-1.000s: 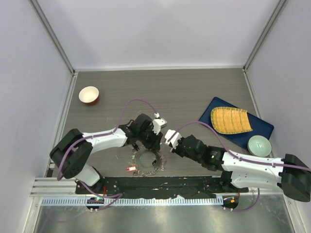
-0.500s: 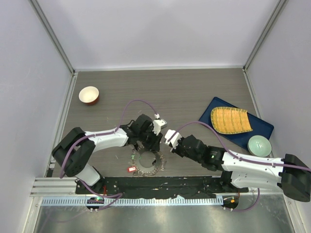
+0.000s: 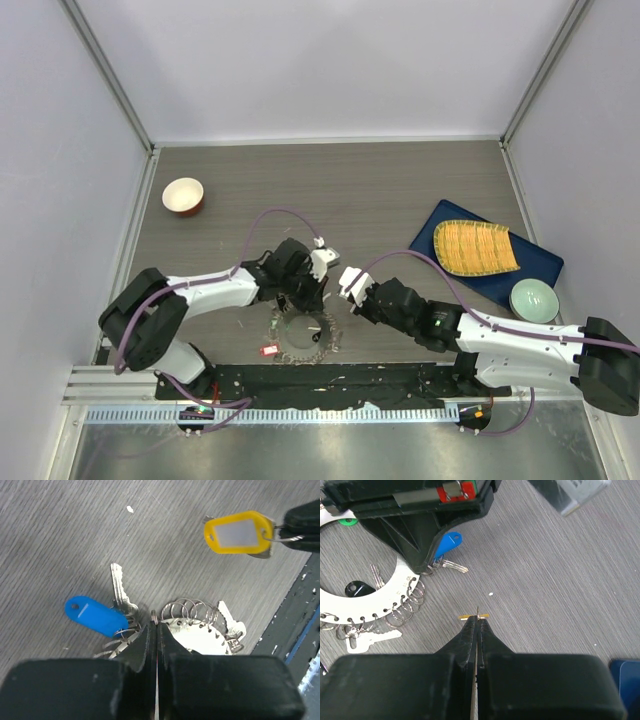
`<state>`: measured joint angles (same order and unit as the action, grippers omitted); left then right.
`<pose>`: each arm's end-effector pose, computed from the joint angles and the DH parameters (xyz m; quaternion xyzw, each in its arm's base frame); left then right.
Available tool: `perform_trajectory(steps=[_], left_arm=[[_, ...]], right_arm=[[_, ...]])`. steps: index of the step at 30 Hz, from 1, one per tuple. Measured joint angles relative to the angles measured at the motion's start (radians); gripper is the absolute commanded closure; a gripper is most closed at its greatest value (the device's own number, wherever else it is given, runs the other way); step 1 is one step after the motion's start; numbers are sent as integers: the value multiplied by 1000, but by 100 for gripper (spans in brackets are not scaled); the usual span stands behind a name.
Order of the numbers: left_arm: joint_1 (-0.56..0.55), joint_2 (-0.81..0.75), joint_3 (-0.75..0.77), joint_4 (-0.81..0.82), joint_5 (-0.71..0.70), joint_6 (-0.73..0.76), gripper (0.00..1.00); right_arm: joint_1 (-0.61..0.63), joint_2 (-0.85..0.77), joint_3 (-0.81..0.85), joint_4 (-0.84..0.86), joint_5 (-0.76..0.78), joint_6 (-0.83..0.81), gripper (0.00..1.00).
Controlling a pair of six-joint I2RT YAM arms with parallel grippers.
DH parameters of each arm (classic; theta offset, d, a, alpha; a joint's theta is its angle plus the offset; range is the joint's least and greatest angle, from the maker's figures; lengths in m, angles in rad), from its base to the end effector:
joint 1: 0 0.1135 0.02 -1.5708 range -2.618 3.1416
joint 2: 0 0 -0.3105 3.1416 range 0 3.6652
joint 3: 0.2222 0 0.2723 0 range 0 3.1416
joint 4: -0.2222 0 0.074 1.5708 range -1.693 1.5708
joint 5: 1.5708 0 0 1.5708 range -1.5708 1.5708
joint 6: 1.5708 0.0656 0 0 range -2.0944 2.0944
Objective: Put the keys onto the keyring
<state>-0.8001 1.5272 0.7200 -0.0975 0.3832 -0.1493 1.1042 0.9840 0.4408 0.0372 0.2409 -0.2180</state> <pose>0.2031 -0.2444 0.1673 0.3556 0.8592 -0.3068 0.2032 0.1161 0.1956 0.2194 -0.4770 0.7126 0.1225 0.4996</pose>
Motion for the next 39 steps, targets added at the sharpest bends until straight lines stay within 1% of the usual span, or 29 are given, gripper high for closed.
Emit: perform_trajectory(steps=[7,13,18,19,24,31,39], left_arm=[[0,-135,-48,3,1,1,100],[0,-230,-130,77,19,43,100],[0,-279,-212,186,82,112,100],[0,-294,-241,232,107,135,100],[0,-337,-321,365,215,224,100],[0,-364,-328,452,323,321,100],[0,-424,-333,459,359,373,100]], right_arm=[[0,0,0,0,-9,2,99],[0,-19,-1,1,-52,4,99],[0,-92,-19,11,-103,-5,99],[0,-100,-19,12,-115,-8,99],[0,-100,-19,7,-167,-16,99],[12,-86,20,-66,-230,-42,99],[51,-79,95,-142,-254,-77,99]])
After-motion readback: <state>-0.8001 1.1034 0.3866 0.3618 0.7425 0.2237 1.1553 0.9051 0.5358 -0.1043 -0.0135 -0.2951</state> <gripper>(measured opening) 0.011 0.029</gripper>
